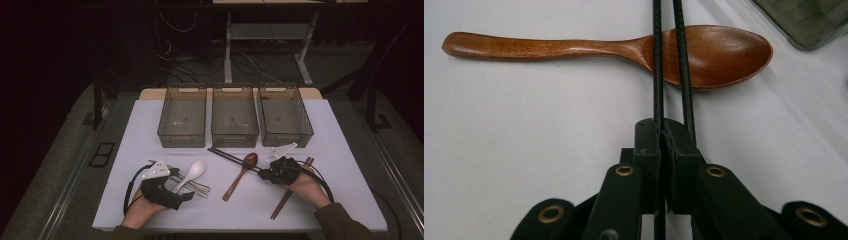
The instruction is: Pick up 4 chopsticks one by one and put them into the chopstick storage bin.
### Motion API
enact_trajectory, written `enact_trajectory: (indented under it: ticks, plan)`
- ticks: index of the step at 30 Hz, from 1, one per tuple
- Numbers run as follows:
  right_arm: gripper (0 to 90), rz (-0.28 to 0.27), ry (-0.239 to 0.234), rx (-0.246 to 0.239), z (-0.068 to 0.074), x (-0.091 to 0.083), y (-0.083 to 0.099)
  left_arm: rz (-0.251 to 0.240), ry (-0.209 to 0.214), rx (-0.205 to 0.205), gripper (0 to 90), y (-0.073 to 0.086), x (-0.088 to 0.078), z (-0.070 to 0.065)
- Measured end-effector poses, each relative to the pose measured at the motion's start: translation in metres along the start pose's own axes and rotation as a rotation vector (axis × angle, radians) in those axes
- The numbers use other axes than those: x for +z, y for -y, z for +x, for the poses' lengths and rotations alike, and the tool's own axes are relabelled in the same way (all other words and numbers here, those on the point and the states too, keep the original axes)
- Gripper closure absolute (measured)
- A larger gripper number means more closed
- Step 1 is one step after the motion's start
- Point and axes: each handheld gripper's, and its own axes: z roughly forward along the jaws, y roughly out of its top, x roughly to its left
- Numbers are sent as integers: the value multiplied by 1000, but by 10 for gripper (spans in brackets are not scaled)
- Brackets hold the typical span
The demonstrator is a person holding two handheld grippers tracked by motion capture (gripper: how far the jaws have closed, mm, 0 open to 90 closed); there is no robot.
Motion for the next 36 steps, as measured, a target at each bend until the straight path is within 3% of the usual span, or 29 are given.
enact_trajectory:
  ticks: [14, 36]
  plan:
    - [860, -30, -30, -19, 2, -8, -1, 0, 7, 5, 0, 0, 0, 0]
    - [860, -107, -97, 46, -3, -28, 3, 14, -7, 23, 0, 4, -1, 4]
